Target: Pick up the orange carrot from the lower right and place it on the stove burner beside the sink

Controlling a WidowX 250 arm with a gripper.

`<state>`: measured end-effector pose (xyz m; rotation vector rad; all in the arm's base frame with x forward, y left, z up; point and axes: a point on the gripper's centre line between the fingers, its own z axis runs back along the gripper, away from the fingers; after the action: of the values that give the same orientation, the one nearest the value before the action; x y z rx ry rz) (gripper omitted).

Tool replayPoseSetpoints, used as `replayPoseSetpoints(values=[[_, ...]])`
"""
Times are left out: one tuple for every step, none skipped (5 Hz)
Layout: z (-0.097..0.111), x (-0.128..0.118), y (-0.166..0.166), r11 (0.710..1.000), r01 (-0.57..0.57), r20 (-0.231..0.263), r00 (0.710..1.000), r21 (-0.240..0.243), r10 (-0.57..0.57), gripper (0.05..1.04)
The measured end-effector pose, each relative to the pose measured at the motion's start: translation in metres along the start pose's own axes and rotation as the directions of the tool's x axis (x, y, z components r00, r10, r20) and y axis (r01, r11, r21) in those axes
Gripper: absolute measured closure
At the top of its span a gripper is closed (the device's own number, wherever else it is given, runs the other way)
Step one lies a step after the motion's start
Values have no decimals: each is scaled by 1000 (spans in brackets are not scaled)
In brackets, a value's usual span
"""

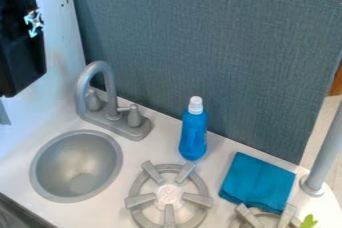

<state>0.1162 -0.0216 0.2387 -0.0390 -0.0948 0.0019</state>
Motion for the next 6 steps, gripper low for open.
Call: replayPoseSetpoints(values=[[-4, 1, 0, 1000, 6, -5, 1000, 0, -6, 83], [-62, 37, -9, 986, 158, -88, 984, 52, -153, 83], [-92, 59, -19, 945, 307, -82, 951, 114, -299, 83], [-130, 81, -37, 856, 490, -8, 868, 165, -496, 83], [-171, 100, -63, 798, 579, 60, 802, 170, -594, 83], [-214, 111, -93, 764, 626, 179, 743, 157, -645, 83]])
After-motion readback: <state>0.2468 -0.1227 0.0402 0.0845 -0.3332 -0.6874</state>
